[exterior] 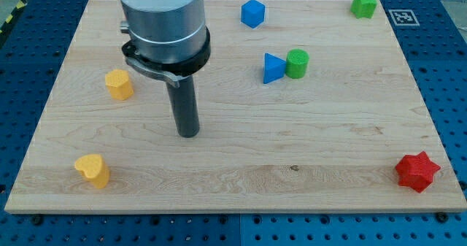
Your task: Point your arm to the yellow heart
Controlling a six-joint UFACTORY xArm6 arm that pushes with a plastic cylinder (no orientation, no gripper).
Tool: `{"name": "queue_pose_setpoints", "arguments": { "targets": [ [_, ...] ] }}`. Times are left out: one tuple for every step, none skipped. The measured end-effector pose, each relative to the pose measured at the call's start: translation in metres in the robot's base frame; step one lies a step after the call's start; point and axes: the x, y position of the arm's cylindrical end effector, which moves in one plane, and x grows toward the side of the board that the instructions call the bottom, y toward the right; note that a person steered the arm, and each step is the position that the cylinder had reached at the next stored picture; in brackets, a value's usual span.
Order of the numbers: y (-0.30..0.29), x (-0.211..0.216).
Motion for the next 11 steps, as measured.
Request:
{"name": "queue_pose_setpoints", "arguments": {
  "targets": [
    [-0.016, 0.000],
    [-0.031, 0.000],
    [-0.079, 0.000],
    [-0.133, 0.000],
    [-0.169, 0.000],
    [-0.194, 0.011],
    [-0.203, 0.038],
    [-0.203, 0.069],
    [-0.191, 0.088],
    [-0.157, 0.088],
    [-0.113, 0.088]
  ]
}}
